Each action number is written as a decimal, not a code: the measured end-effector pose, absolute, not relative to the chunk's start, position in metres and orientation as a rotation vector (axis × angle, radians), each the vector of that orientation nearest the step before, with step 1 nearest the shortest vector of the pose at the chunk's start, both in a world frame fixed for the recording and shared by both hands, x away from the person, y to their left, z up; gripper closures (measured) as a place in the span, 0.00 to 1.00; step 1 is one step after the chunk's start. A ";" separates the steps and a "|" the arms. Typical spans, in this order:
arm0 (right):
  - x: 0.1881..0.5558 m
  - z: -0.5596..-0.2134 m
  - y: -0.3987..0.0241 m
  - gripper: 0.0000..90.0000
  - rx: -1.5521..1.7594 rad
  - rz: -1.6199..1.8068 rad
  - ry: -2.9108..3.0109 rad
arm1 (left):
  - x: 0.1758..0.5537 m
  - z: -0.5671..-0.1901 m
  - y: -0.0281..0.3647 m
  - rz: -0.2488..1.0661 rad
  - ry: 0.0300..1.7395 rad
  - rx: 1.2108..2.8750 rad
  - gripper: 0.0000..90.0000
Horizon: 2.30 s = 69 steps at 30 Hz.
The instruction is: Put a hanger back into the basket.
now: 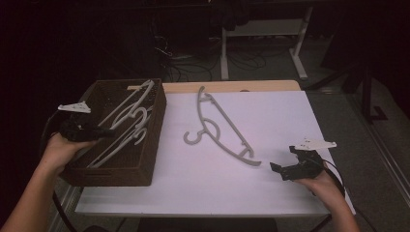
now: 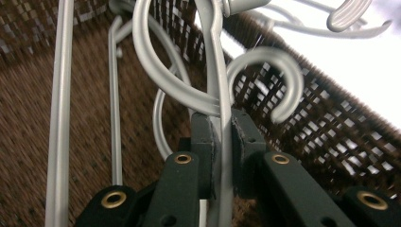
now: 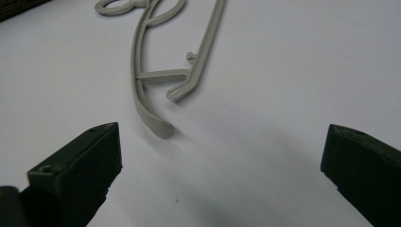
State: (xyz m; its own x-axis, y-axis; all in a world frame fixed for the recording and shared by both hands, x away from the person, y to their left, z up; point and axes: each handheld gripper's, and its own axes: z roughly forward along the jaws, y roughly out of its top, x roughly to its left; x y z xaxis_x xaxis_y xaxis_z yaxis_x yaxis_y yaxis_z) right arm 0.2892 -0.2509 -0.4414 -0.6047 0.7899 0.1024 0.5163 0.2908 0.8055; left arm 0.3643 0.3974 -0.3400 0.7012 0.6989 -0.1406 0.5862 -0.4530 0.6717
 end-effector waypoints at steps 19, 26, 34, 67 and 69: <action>0.289 -0.440 -0.251 0.00 1.180 1.228 2.240 | 0.369 -0.352 0.402 0.210 1.050 2.172 0.52; 0.290 -0.438 -0.251 0.00 1.180 1.233 2.235 | 0.366 -0.335 0.387 0.225 0.979 2.086 0.35; 0.290 -0.438 -0.249 0.00 1.181 1.231 2.242 | 0.362 -0.323 0.342 0.203 0.873 2.050 0.30; 0.291 -0.433 -0.250 0.00 1.163 1.270 2.233 | 0.400 -0.362 0.127 0.179 0.747 2.165 1.00; 0.291 -0.433 -0.251 0.00 1.163 1.271 2.234 | 0.407 -0.372 0.125 0.193 0.772 2.181 1.00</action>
